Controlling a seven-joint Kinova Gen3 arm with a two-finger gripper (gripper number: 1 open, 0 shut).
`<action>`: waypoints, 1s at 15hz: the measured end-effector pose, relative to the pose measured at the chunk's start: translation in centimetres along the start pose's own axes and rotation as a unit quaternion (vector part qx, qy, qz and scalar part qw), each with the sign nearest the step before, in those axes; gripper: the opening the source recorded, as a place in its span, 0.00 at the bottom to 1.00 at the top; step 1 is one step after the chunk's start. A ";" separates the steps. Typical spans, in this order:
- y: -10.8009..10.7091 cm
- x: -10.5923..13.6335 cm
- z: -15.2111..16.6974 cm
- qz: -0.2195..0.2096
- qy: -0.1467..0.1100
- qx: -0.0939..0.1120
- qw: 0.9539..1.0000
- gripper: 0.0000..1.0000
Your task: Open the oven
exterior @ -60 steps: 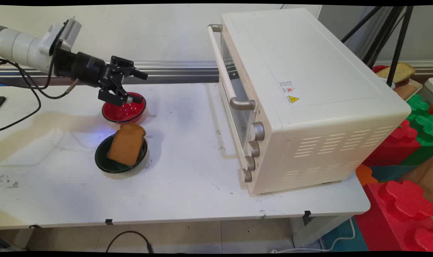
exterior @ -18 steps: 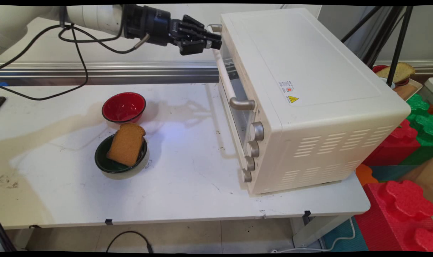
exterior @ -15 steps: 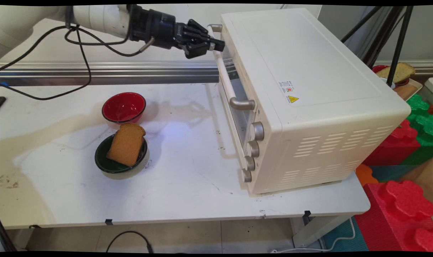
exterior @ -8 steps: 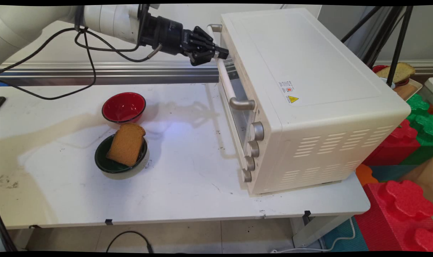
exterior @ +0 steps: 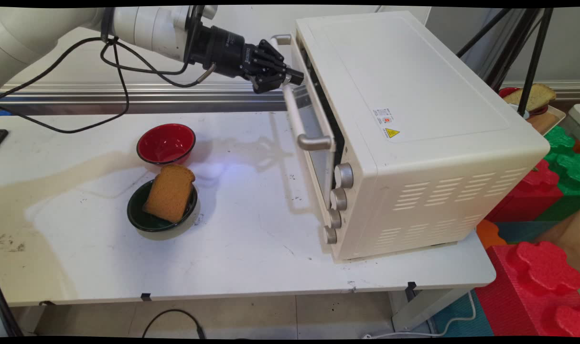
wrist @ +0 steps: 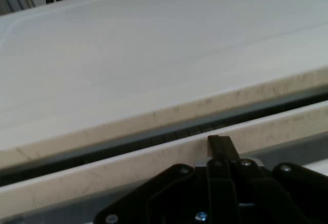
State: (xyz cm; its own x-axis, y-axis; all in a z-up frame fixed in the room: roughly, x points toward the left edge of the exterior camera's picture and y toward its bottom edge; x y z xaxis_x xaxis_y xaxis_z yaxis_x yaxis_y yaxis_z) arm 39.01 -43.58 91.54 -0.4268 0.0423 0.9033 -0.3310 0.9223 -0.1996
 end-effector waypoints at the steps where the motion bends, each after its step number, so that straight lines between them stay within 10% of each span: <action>1: 0.0 -0.2 -0.2 0.002 -0.003 -0.001 1.000 0.00; 15: 0.3 -4.5 -4.8 0.008 -0.051 -0.017 0.999 0.00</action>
State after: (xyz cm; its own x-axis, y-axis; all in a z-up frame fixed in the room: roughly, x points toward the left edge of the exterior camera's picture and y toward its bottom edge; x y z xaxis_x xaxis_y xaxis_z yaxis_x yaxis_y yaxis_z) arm 44.87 -41.70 89.24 -0.5154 0.0194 0.8567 -0.2961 0.9341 -0.1993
